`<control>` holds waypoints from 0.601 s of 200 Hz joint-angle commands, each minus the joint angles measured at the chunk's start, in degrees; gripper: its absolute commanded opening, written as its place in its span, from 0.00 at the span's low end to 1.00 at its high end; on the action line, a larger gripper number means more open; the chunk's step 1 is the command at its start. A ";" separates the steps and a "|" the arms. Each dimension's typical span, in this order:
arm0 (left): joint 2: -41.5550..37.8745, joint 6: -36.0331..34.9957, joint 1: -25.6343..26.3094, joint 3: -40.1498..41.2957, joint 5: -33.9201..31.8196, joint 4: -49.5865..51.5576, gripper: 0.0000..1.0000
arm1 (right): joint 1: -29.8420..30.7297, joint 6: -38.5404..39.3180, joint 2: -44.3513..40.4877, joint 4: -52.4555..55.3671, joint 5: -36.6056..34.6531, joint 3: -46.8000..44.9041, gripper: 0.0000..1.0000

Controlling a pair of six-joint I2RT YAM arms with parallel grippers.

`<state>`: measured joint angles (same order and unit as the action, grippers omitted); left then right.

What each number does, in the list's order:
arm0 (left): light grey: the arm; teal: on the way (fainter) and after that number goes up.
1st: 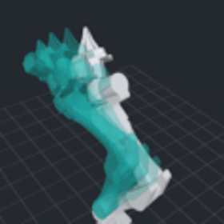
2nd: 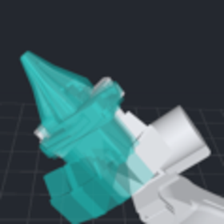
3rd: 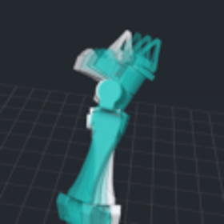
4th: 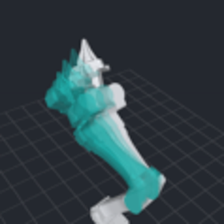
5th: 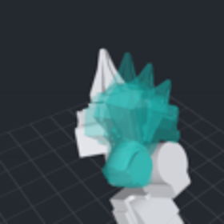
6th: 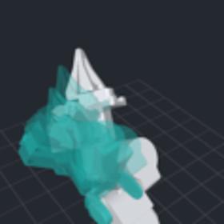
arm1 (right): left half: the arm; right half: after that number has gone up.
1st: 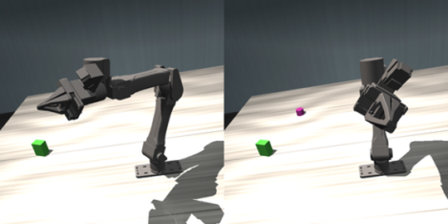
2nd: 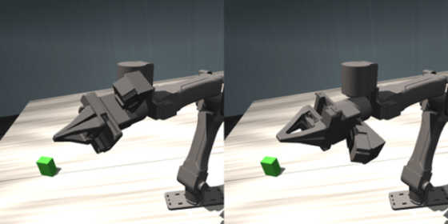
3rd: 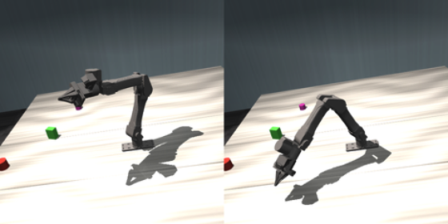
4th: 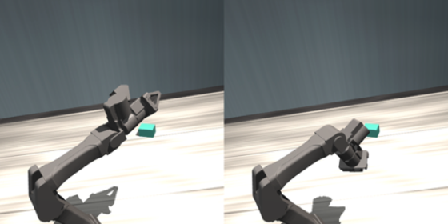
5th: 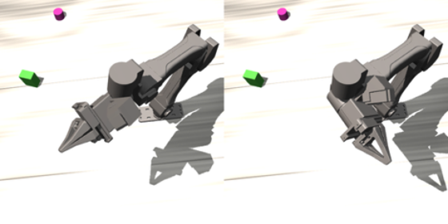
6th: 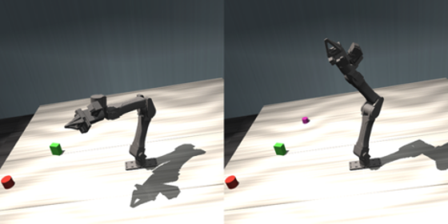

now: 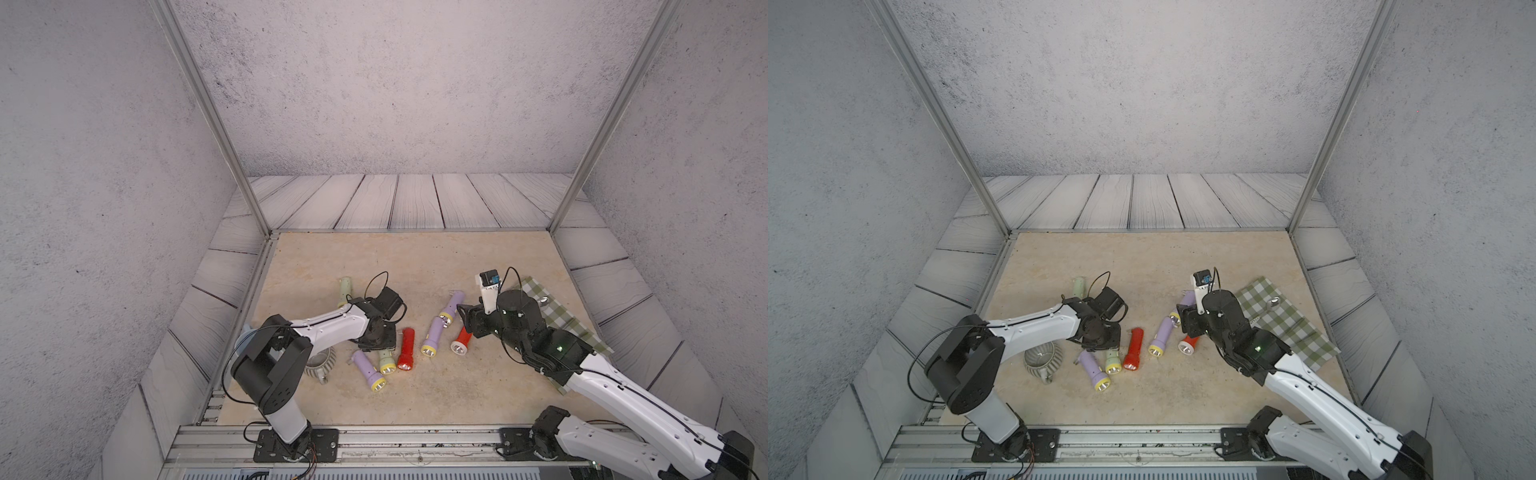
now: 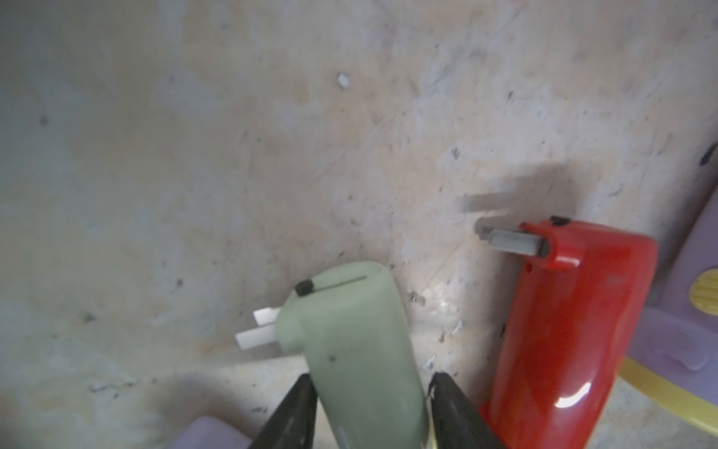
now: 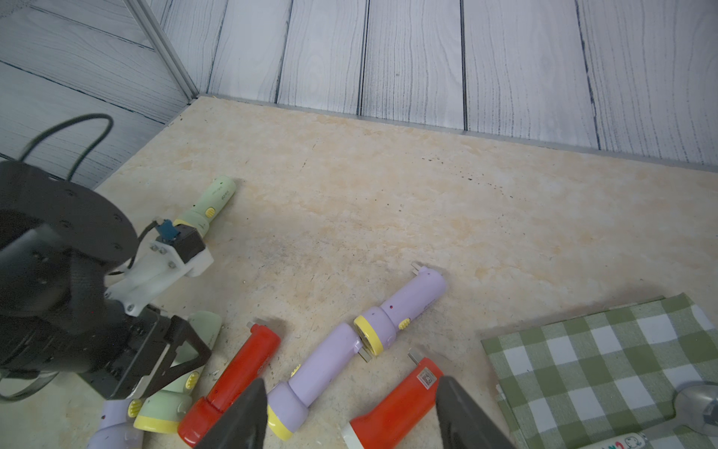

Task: Close the plug at the bottom of the flashlight
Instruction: Pick up the flashlight from the center of the board.

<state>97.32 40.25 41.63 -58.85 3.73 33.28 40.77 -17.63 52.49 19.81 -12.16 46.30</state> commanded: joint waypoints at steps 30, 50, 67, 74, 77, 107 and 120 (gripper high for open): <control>5.27 -4.78 -0.39 -4.00 -2.43 1.74 0.51 | 0.01 -0.58 -0.04 -1.18 -1.37 -0.80 0.72; 6.56 -5.75 -0.82 -4.34 -3.02 1.87 0.51 | 0.07 -0.48 0.33 -1.18 -1.94 -0.79 0.72; 6.97 -6.38 -1.28 -4.23 -2.57 0.77 0.45 | 0.03 -0.30 0.50 -1.18 -2.32 -0.78 0.72; 6.77 -6.63 -1.49 -4.26 -2.14 0.19 0.41 | 0.01 -0.30 0.66 -1.10 -2.56 -0.79 0.72; 6.75 -6.80 -1.57 -4.26 -1.84 -0.13 0.40 | 0.01 -0.30 0.75 -1.07 -2.60 -0.78 0.72; 4.39 -9.47 -2.72 -6.29 0.22 -1.76 0.27 | 0.03 0.00 1.84 -0.83 -3.38 -0.50 0.72; 2.22 -11.37 -3.28 -7.10 1.03 -3.03 0.20 | 0.06 0.14 2.30 -0.42 -3.86 -0.04 0.72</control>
<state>103.04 32.88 39.48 -63.16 3.33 32.73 40.77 -17.58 54.04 19.42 -14.00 46.15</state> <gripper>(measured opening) 0.399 0.720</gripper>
